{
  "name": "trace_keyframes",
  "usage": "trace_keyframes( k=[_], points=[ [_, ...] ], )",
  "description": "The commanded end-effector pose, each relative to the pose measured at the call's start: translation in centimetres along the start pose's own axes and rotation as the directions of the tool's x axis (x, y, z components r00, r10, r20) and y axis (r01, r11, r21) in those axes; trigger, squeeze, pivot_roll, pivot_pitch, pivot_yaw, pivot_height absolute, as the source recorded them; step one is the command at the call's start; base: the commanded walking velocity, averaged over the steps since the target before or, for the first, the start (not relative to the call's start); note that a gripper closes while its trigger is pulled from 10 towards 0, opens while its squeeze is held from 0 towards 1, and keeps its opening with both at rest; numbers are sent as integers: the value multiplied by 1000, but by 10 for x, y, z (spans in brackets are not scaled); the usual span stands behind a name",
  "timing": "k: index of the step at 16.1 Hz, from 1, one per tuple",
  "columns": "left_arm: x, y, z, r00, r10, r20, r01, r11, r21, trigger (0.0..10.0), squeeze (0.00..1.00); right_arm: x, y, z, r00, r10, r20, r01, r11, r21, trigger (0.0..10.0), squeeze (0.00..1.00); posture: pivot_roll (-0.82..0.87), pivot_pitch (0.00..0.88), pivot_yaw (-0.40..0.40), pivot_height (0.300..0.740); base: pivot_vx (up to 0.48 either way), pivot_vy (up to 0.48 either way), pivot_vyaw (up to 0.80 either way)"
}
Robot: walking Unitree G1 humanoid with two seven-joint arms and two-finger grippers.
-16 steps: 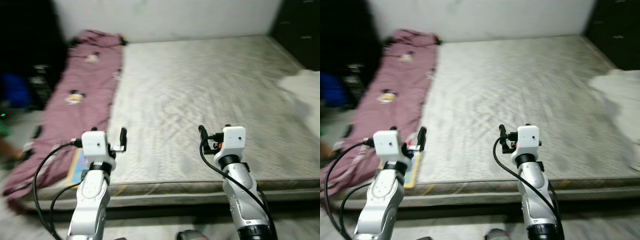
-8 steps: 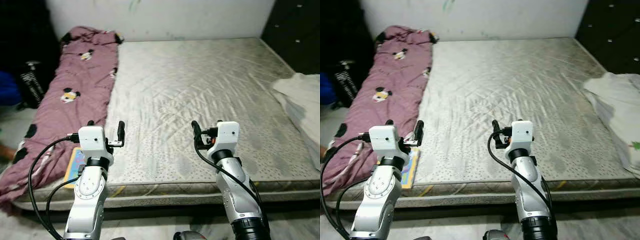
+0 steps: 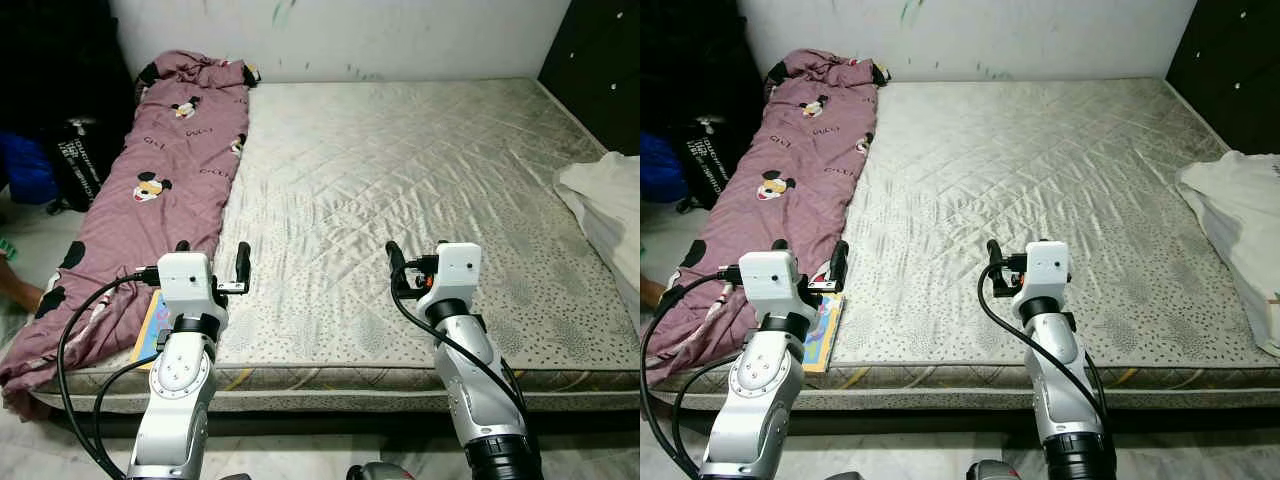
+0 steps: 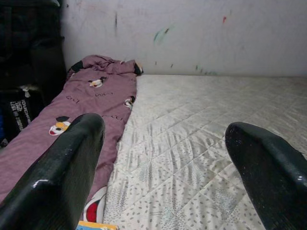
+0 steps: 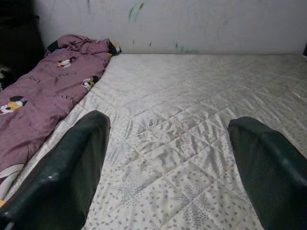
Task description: Clean up the room
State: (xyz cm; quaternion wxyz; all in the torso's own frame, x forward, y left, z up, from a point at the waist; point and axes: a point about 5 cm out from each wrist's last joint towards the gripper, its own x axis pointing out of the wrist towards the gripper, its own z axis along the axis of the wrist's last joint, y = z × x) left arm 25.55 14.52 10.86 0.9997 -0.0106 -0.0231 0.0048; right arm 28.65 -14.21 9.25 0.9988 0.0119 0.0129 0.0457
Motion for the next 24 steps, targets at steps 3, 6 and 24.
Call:
trace_keyframes(
  k=[3,6,24],
  points=[
    [0,3,5,1000,16,14,-17,1000,21,10000,0,3,2,-1,1000,14,-6,-14,1000,12,10000,0,17,0,32,740,0,0,0],
    [-9,14,10,995,94,16,-92,990,-106,10000,0,24,16,6,993,114,-22,-113,992,54,10000,0,65,50,-72,740,0,464,0],
    [-12,12,15,998,62,33,-56,986,-154,10000,0,27,20,4,988,151,-35,-150,988,48,10000,0,59,58,-75,740,100,206,0]
  ],
)
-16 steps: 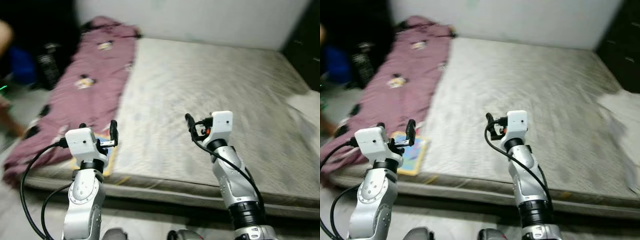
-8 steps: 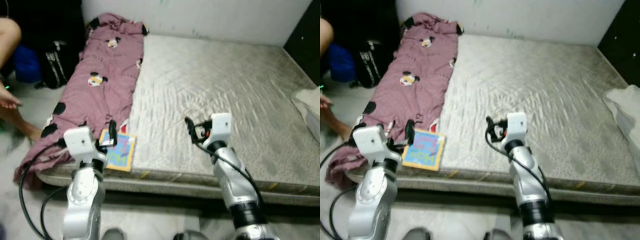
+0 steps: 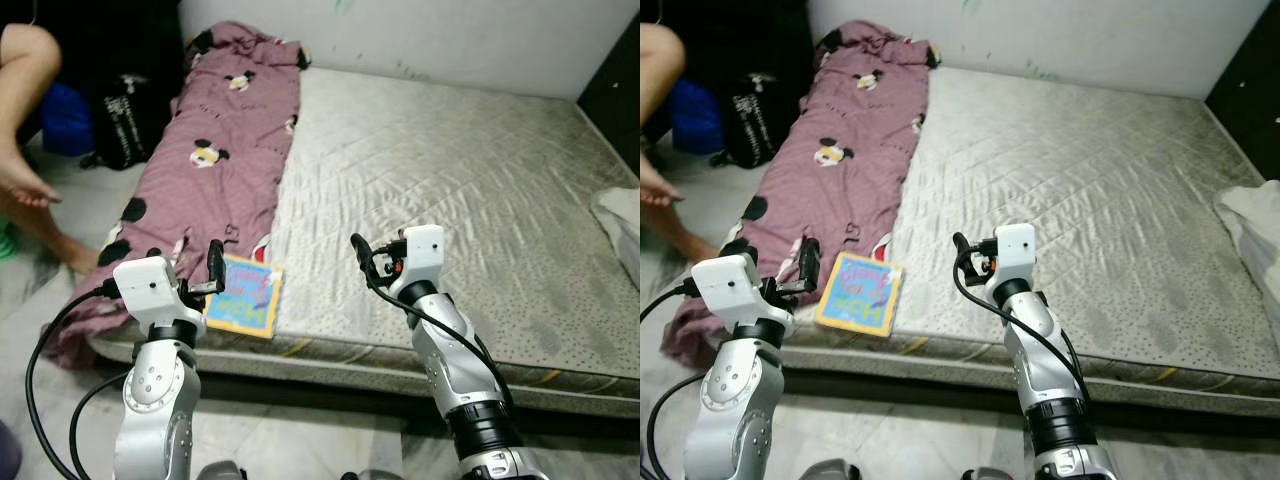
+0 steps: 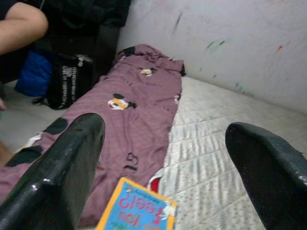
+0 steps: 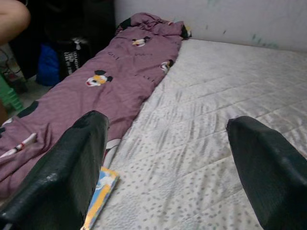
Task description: Clean up the room
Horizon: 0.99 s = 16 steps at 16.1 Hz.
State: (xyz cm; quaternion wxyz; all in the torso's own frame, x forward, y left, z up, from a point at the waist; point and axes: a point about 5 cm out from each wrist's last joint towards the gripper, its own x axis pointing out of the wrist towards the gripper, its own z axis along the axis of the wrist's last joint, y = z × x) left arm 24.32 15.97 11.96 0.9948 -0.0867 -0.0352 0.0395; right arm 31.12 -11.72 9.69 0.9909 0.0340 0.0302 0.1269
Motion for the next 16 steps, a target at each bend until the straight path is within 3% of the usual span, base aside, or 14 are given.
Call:
trace_keyframes(
  k=[1,8,13,16],
  points=[
    [0,-2,3,1000,-17,12,17,1000,-5,10000,0,0,-3,-1,1000,-11,-5,11,1000,2,10000,0,59,58,-75,740,424,0,0],
    [-1,-2,3,1000,-12,8,12,1000,1,10000,0,0,-3,-1,1000,-7,-11,7,1000,13,10000,0,62,65,-76,740,385,0,0],
    [0,0,0,1000,11,-10,-11,1000,0,10000,0,1,-3,-1,1000,-5,-13,5,1000,21,10000,0,66,63,-79,740,0,0,0],
    [1,0,-1,1000,11,-19,-11,1000,-9,10000,0,1,-3,-2,1000,-5,-23,5,1000,19,10000,0,67,62,-80,740,0,400,-267]
  ],
)
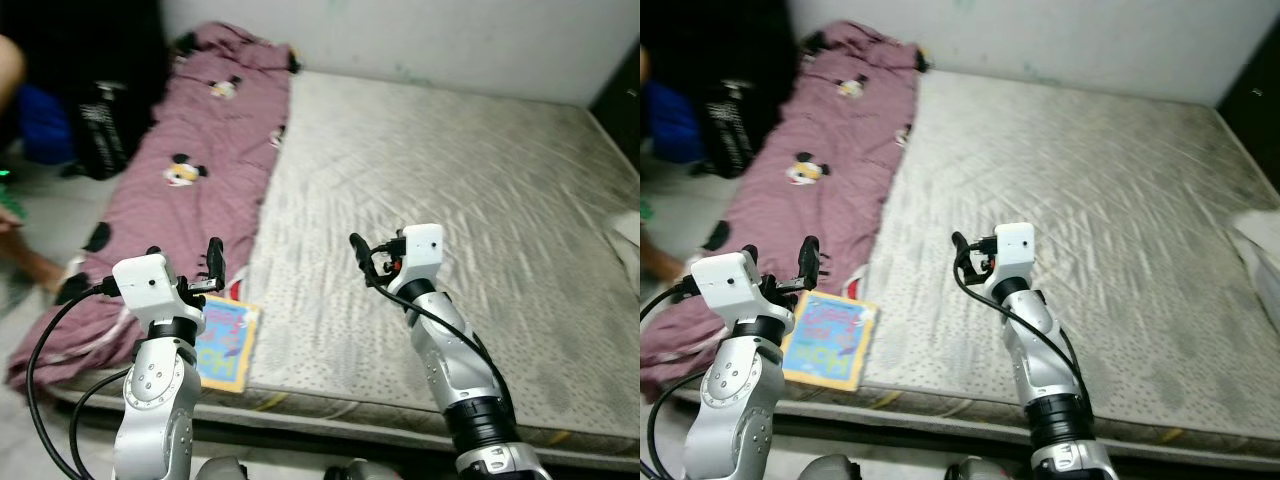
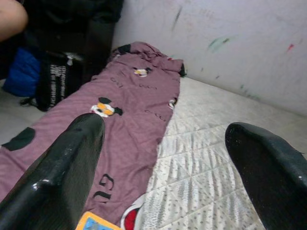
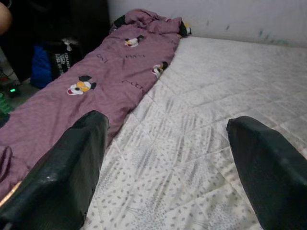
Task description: Clean up the room
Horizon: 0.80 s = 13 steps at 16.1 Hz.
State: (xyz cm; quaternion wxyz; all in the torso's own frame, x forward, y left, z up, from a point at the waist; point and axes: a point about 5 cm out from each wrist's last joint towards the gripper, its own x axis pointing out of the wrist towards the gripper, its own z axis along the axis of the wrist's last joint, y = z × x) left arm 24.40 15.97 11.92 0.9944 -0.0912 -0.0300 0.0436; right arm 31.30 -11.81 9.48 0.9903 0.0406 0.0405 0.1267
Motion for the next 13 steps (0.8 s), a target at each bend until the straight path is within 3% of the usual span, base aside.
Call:
trace_keyframes(
  k=[1,5,13],
  points=[
    [0,0,0,1000,2,-9,-2,1000,-1,10000,0,0,-2,0,1000,-4,-4,4,1000,2,10000,0,67,62,-80,740,0,480,-800],
    [0,1,-1,1000,5,-12,-5,1000,-6,10000,0,0,-1,0,1000,-2,-7,2,1000,1,10000,0,67,62,-80,740,0,480,-700],
    [1,1,1,1000,10,-10,-10,1000,-9,10000,0,1,-1,-1,1000,0,-19,0,1000,5,10000,0,64,67,-81,740,0,480,0]
  ],
)
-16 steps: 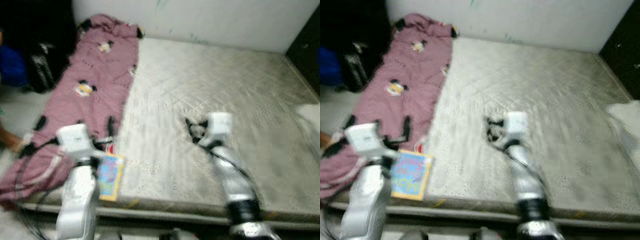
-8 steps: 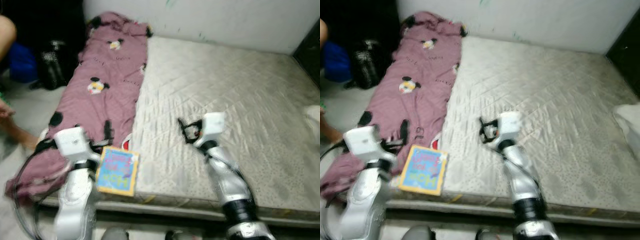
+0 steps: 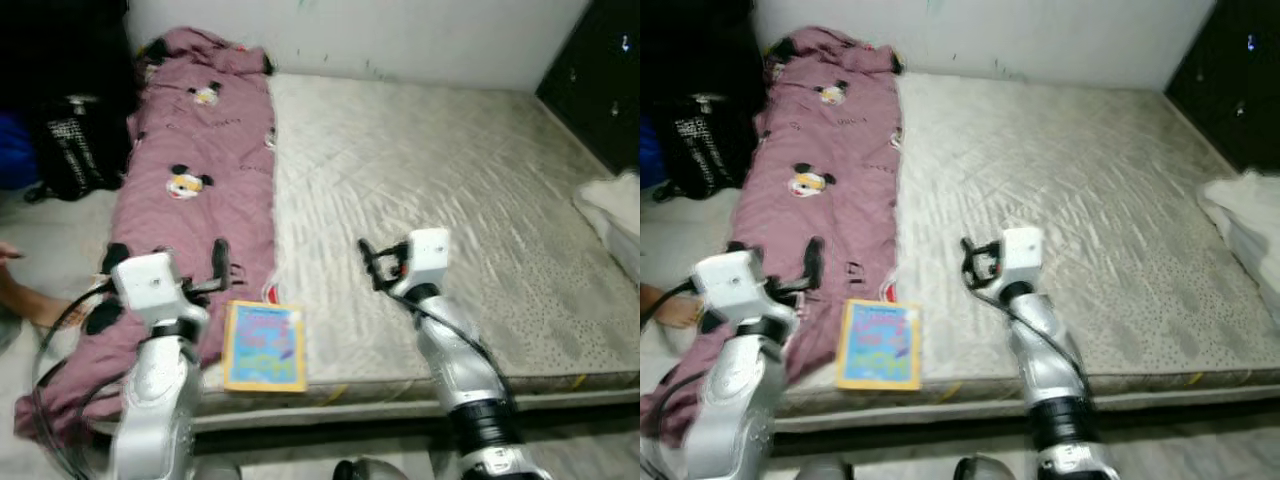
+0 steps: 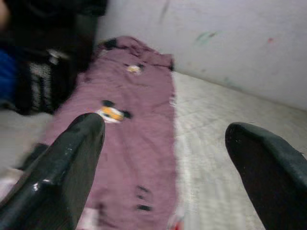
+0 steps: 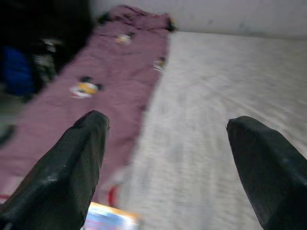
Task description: Clean up the room
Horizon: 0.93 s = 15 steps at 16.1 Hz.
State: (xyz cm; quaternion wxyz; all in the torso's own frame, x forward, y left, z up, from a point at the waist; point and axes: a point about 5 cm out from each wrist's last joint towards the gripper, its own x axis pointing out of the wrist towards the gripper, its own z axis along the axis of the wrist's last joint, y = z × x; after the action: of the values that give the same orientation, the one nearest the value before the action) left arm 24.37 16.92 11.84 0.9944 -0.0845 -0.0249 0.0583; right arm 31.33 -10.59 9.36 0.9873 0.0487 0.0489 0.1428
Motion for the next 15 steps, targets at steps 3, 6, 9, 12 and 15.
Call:
trace_keyframes(
  k=[3,6,9,12,15],
  points=[
    [2,-10,5,1000,-8,22,9,1000,-25,10000,0,0,-12,1,999,-32,-4,32,999,-5,10000,0,65,66,-72,740,0,160,0],
    [7,-12,12,1000,7,20,-7,1000,-11,10000,0,3,-12,6,999,-41,13,41,999,17,10000,0,70,56,-63,740,0,0,0],
    [13,-3,8,999,34,19,-34,999,19,10000,0,8,-12,8,999,-41,16,41,999,-25,10000,0,65,27,-63,740,0,0,0],
    [12,6,-2,997,75,-20,-74,997,16,10000,0,4,-15,6,999,-42,11,42,998,-51,10000,0,39,28,-65,740,0,0,0],
    [11,1,-10,998,42,-53,-42,999,4,10000,0,-1,-17,1,999,-45,-7,45,999,-29,10000,0,33,60,-48,740,0,429,0]
  ],
)
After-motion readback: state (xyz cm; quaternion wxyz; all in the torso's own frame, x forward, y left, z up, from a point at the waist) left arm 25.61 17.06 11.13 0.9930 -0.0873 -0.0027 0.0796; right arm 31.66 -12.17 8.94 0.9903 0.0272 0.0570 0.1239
